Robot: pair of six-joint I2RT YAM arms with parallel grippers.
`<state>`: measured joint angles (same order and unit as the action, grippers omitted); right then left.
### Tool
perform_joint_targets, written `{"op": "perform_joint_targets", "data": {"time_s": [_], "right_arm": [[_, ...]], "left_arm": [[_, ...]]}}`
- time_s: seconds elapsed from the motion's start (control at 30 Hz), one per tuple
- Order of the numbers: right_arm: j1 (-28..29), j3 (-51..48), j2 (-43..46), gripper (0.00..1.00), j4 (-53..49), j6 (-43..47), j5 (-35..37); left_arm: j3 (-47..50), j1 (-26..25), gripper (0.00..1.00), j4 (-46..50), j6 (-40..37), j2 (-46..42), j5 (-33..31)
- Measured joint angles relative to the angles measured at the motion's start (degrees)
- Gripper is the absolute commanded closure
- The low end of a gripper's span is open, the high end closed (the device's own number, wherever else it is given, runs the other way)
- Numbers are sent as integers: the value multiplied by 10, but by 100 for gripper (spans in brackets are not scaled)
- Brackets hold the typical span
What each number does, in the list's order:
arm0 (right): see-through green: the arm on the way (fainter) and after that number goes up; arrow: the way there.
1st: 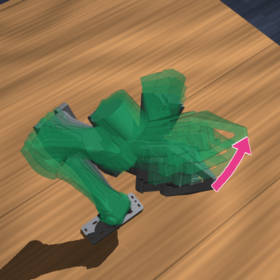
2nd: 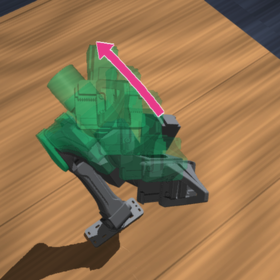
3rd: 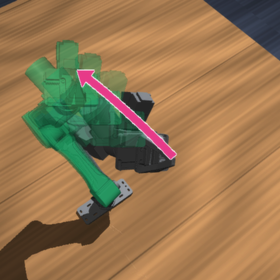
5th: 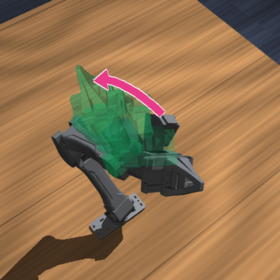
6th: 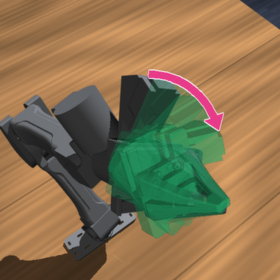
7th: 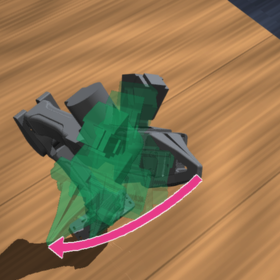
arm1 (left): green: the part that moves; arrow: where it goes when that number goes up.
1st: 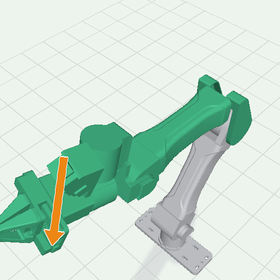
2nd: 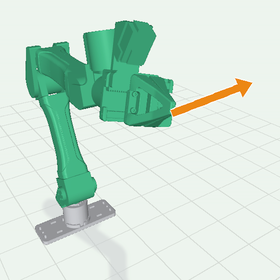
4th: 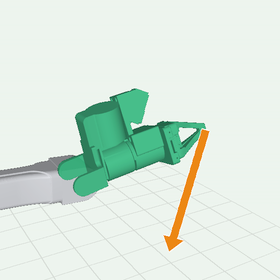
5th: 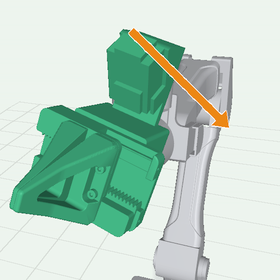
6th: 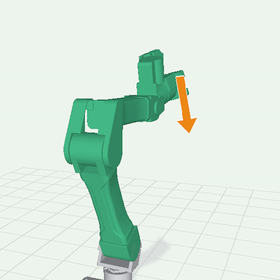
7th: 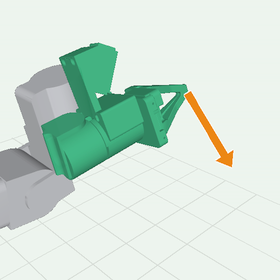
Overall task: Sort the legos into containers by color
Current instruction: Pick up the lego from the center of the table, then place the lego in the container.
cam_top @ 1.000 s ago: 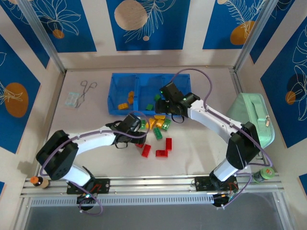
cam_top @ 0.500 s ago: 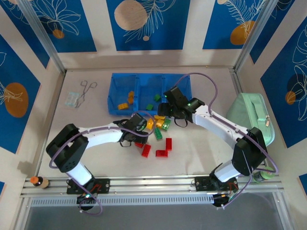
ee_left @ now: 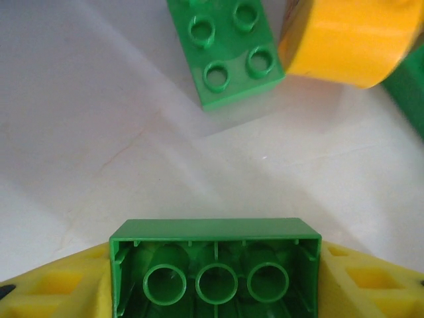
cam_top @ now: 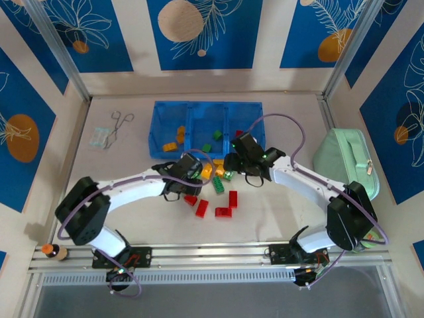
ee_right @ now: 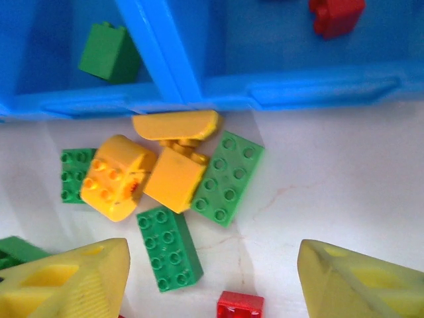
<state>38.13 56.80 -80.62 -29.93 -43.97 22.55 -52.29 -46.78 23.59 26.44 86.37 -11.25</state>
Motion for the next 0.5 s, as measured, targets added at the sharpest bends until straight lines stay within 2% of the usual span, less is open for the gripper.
{"op": "perform_joint_targets", "data": {"time_s": [0.2, 0.5], "right_arm": [[0, -41, 25, 32, 2, -16, 2], [0, -78, 87, 32, 3, -28, 9]], "left_arm": [[-107, 14, 45, 3, -36, -15, -4], [-301, 66, 43, 27, -93, 134, -3]]}}
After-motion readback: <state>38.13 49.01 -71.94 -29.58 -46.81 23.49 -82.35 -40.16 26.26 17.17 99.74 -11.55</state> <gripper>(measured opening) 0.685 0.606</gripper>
